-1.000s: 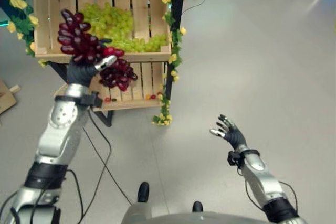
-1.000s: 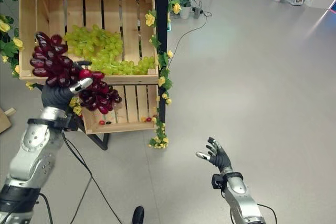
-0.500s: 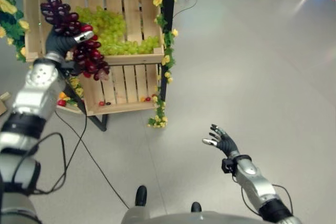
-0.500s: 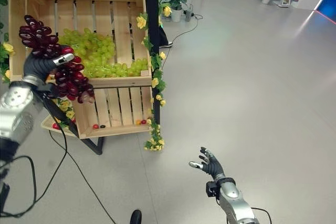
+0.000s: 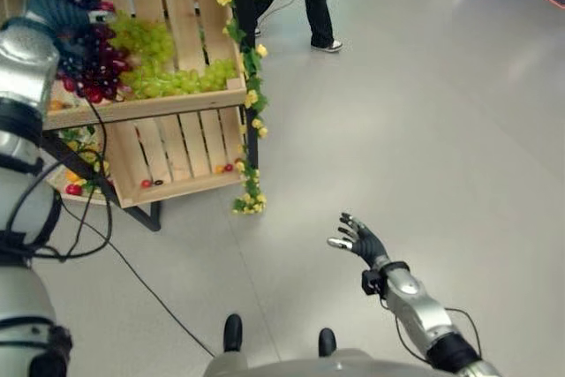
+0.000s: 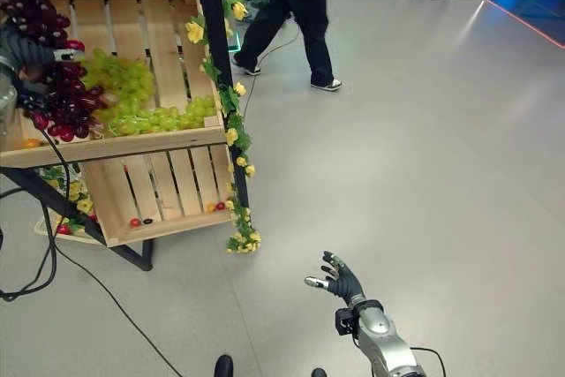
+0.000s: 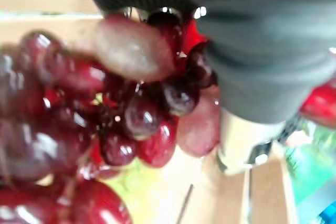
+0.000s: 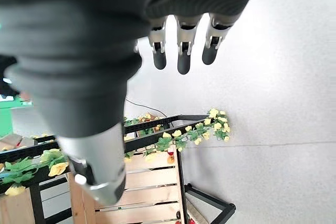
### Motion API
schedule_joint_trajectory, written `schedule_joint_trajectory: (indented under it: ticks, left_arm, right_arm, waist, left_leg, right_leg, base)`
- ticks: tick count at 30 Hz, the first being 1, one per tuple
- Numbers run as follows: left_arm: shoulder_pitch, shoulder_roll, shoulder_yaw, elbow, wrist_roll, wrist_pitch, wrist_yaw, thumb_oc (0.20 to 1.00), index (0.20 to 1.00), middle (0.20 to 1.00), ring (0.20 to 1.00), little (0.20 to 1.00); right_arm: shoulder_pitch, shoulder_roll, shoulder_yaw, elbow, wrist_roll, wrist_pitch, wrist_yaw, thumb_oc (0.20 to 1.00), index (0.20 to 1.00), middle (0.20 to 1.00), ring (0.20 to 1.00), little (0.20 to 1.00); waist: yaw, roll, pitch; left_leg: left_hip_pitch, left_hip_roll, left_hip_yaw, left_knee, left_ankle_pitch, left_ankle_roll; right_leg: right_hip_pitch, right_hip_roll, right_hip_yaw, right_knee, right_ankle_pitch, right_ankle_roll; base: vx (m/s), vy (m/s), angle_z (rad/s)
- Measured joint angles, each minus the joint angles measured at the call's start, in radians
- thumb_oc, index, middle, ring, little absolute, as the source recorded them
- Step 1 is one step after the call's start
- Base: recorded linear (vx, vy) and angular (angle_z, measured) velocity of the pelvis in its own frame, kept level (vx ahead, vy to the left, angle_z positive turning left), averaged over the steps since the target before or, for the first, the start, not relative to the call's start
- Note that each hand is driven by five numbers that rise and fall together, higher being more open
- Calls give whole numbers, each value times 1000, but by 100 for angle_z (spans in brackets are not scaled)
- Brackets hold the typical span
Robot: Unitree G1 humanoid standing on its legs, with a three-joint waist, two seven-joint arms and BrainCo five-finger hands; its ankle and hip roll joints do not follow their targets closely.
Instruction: Pick up the fruits from the basket on one side to the basket on the other side
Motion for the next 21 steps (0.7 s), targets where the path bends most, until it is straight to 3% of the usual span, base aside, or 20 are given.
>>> schedule_joint_trajectory:
  ticks: [7, 8, 9, 10, 12, 15, 21]
  left_arm:
    - [-81, -4, -148, 28, 301, -4, 57, 200, 200, 200, 200, 200]
    - [-99, -12, -206, 25, 395, -9, 81, 200, 200, 200, 200, 200]
    - [-101, -18, -206, 24, 426, -11, 90, 711, 711, 711, 711, 711]
    - [-104, -22, -250, 18, 505, -20, 115, 1000, 1000, 1000, 1000, 1000]
    - [-101, -38, -307, 13, 636, -27, 137, 1000, 1000, 1000, 1000, 1000]
    - [-84, -44, -316, -37, 776, -52, 141, 1000, 1000, 1000, 1000, 1000]
    - [-80, -39, -293, -58, 794, -68, 137, 1000, 1000, 1000, 1000, 1000]
  right_arm:
    - [11, -5, 15, -5, 12, -24, 0, 1000, 1000, 1000, 1000, 1000]
    - [20, -12, 23, -11, 12, -39, 1, 1000, 1000, 1000, 1000, 1000]
    - [20, -17, 28, -11, 13, -44, 1, 1000, 1000, 1000, 1000, 1000]
    - [19, -32, 42, -11, 13, -51, 1, 1000, 1000, 1000, 1000, 1000]
    - [26, -45, 45, -13, 17, -65, -1, 1000, 1000, 1000, 1000, 1000]
    - [40, -48, 45, -14, 17, -82, -1, 1000, 1000, 1000, 1000, 1000]
    - [41, -82, 36, -15, 17, -83, 0, 1000, 1000, 1000, 1000, 1000]
  waist:
    - [-18, 3, 1]
    - [-16, 4, 1]
    - [-18, 5, 1]
    - [-18, 8, 3]
    - [-19, 10, 5]
    - [-20, 14, 9]
    - [-27, 39, 31]
  left_leg:
    - [-24, -1, 16, 0, 0, 1]
    - [-37, -1, 17, 0, 1, 2]
    - [-43, -1, 18, 0, 2, 3]
    - [-57, -3, 27, 0, 6, 4]
    - [-67, -4, 37, 0, 8, 5]
    - [-70, -5, 41, 0, 7, 6]
    - [-66, -4, 40, 0, 7, 5]
  right_leg:
    - [-33, -2, 0, 0, 9, 1]
    - [-48, -1, 0, 0, 11, 1]
    - [-56, 0, 1, 0, 13, 2]
    - [-74, 0, 3, 0, 19, 2]
    - [-87, -1, 3, 0, 25, 3]
    - [-94, -2, 3, 0, 26, 4]
    - [-89, -1, 1, 0, 26, 4]
  base:
    - [-29, 19, -7]
    - [-102, 11, -5]
    - [-127, 16, -11]
    - [-80, 14, -11]
    - [-36, 17, -9]
    - [-1, 10, -8]
    - [0, 0, 0]
